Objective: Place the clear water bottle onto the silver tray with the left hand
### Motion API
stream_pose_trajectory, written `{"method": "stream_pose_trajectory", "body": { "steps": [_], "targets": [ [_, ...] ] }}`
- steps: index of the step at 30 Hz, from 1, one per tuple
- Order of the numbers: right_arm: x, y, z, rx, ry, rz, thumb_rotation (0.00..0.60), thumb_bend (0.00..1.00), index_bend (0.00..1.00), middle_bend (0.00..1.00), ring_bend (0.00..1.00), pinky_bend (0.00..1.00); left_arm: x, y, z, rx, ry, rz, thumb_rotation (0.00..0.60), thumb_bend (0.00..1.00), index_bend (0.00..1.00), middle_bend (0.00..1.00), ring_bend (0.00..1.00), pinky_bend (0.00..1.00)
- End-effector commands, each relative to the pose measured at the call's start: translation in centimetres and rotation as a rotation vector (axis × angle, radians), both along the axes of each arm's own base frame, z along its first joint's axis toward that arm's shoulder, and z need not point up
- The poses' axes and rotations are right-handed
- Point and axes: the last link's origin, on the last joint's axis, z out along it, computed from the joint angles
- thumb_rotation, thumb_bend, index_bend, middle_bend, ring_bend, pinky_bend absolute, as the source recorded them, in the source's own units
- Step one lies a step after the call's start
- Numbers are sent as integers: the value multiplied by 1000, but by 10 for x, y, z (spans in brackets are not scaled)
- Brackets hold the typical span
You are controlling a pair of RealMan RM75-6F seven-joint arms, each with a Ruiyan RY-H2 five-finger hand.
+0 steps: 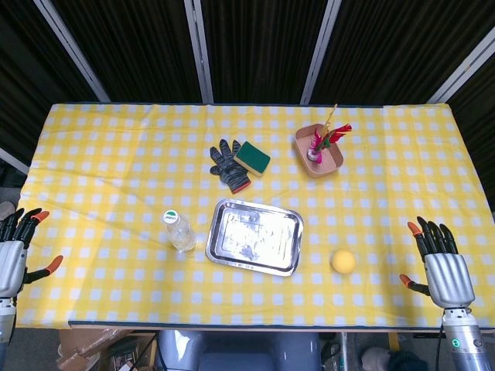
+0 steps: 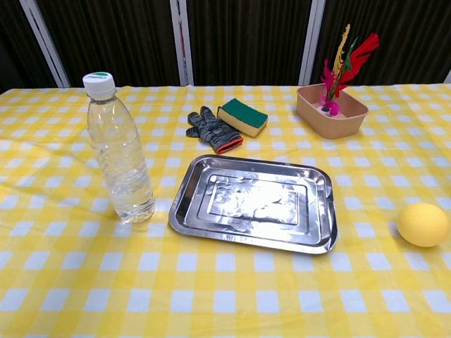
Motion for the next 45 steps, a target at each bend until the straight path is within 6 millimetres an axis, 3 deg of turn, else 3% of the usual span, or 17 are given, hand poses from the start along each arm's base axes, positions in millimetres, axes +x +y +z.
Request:
{"method": "stream_pose_trajectory", "body": {
  "steps": [1, 27, 31, 36, 40, 45],
  "targets": [
    [0, 1, 1, -1, 0, 0, 600, 49, 81, 0, 0, 0, 0, 0, 0, -2, 1, 1, 600, 267, 147, 96, 0, 0],
    [-1, 4, 3, 6, -5, -3, 600, 49, 81, 0, 0, 0, 5, 4, -12, -42, -14, 8, 600, 267, 147, 96, 0, 0],
    [1, 5, 1, 14, -5, 3, 600, 50, 81, 0, 0, 0, 29, 21, -34, -71, -246, -34, 600, 265, 147, 96, 0, 0],
    [1, 4, 2, 12, -8, 5, 600, 49, 81, 0, 0, 0, 57, 36, -59, -268, -552, -7, 600, 258, 147, 89, 0, 0],
    [-1, 4, 3, 8, -13, -2, 600, 50, 81, 0, 0, 0, 79, 47, -82, -387, -577, -25, 600, 248, 147, 80, 0, 0],
    [-1, 4, 4, 7, -18, 0, 600, 49, 81, 0, 0, 0, 91, 49, -98, -422, -585, -31, 600, 223, 145, 75, 0, 0]
  ]
}}
